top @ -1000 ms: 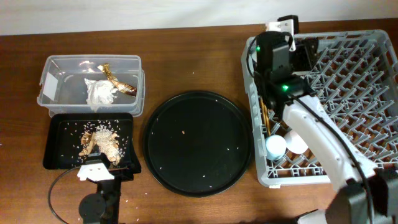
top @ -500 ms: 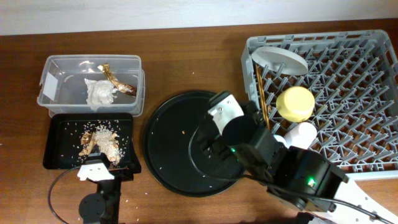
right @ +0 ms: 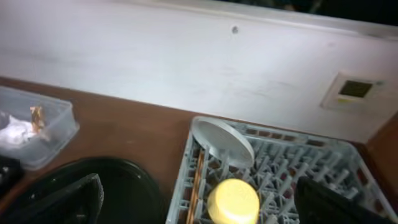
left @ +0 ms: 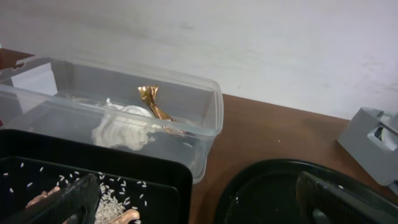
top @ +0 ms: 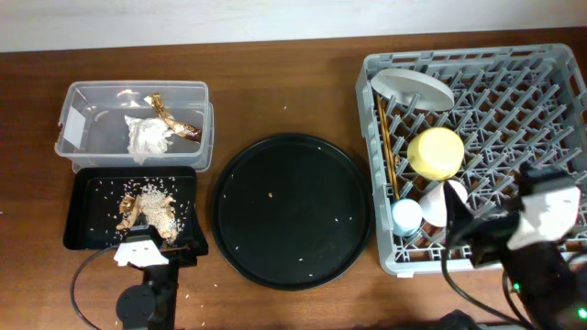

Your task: Sort waste into correct bins and load items into the dishwasher rack

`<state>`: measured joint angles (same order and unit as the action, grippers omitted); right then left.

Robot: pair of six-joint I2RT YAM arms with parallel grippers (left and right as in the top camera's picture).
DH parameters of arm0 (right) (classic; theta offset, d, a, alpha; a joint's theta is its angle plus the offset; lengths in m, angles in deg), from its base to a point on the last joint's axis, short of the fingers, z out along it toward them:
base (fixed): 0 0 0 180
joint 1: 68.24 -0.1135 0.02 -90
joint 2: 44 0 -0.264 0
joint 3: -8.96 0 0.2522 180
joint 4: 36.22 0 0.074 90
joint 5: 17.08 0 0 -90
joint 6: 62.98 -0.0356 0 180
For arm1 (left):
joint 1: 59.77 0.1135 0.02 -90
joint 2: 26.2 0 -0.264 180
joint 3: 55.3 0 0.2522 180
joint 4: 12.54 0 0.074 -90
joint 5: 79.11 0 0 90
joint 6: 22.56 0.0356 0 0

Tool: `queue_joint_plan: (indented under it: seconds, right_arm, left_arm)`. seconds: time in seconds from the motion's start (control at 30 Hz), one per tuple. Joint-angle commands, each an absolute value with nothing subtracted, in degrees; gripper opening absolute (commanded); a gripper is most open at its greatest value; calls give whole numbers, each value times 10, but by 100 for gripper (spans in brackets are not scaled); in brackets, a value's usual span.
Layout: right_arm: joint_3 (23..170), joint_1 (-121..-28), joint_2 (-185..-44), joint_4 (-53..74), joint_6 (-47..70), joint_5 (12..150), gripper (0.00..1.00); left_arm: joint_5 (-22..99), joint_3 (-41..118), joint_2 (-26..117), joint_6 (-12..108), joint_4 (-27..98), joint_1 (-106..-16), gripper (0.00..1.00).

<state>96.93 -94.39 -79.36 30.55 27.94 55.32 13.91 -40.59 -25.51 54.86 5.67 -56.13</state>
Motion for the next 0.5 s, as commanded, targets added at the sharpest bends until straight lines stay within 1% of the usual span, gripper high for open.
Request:
queue_joint_plan:
  seconds: [0.0,0.03,0.1,0.27,0.33,0.4,0.47]
  right_arm:
    - [887,-830,-728,307,296,647,99]
    - [836,-805,-685,301,296,653,99]
    - [753,-790,-628,266,296,655,99]
    - [489,-765,-475,117,296,728,98]
    - [428,-757,-441,76,296,730,99]
    - [383,-749,-442,27,296,745,99]
    - [324,-749,-442,-63,296,752,99]
  left_arm:
    - [142,-410,-259,560,56,-563,99]
    - [141,-410,-259,560,56,-563,99]
    - [141,-410,-259,560,56,-563,99]
    - [141,-410,-259,560,56,-563,99]
    - [141,-410,-259,560,56,-563,99]
    - [141,-410,-259,560,56,-563,99]
    - [141,-410,-259,560,56,-563,99]
